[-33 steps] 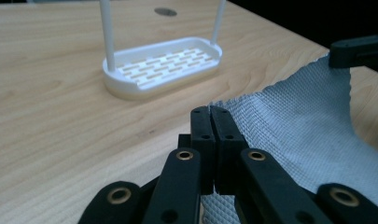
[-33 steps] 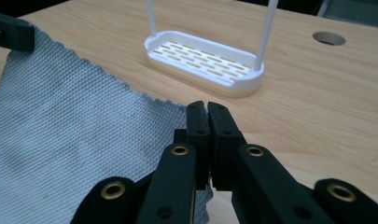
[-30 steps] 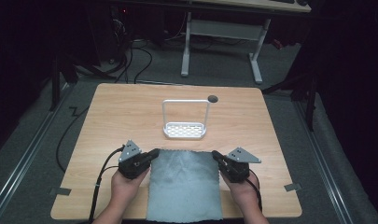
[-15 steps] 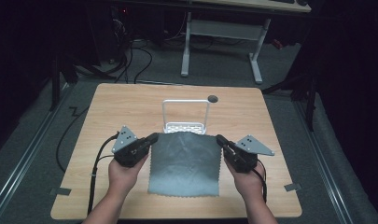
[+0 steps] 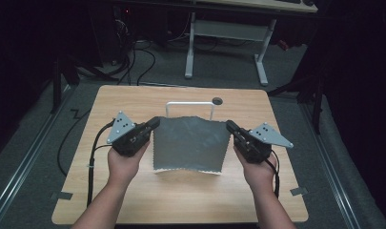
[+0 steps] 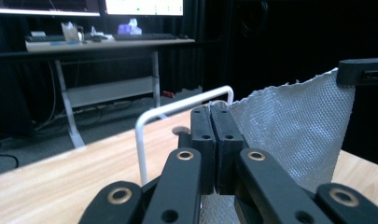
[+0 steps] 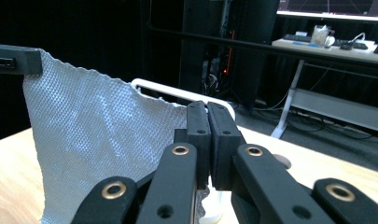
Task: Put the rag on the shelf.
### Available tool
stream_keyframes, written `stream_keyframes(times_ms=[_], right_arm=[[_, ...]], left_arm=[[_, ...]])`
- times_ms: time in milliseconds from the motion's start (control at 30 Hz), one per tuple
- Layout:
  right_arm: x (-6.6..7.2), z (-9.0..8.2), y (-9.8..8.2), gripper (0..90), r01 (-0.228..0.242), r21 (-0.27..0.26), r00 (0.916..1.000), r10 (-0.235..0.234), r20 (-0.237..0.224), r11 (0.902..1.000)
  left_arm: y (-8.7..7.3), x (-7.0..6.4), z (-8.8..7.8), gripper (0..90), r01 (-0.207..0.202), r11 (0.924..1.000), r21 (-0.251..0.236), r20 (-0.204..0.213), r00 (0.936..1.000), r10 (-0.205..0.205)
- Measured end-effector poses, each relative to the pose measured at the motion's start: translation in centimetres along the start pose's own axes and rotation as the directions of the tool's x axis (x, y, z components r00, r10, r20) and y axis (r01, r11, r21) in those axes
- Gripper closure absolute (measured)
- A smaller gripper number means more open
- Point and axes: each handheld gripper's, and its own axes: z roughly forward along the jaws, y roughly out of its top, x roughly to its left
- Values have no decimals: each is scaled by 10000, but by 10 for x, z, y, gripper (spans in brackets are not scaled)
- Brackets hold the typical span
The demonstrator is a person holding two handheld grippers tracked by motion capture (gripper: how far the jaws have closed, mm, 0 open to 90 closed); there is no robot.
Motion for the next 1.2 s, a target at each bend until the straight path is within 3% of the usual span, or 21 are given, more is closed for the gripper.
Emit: stream_keyframes(times_ms=[267, 633, 867, 1067, 1200], right_arm=[[-3, 2, 17, 890, 75, -344, 9999, -70, 150, 9994], [-8, 17, 21, 891, -47, -287, 9998, 52, 172, 9996], [-18, 36, 27, 891, -220, -201, 9989, 228, 407, 9996], [-35, 55, 35, 891, -549, -189, 9971, 559, 524, 9983], [-43, 68, 40, 891, -677, -158, 9960, 685, 571, 9976]], left_arm=[[14, 11, 1, 895, 130, 9992, -366, -148, 9998, -136], [17, 21, 10, 897, -37, 9998, -202, -398, 9992, 29], [23, 34, 34, 897, -420, 9991, 105, -525, 9977, 425], [33, 47, 55, 898, -249, 9996, 116, -703, 9972, 256], [39, 55, 65, 898, -441, 9989, 154, -832, 9955, 453]])
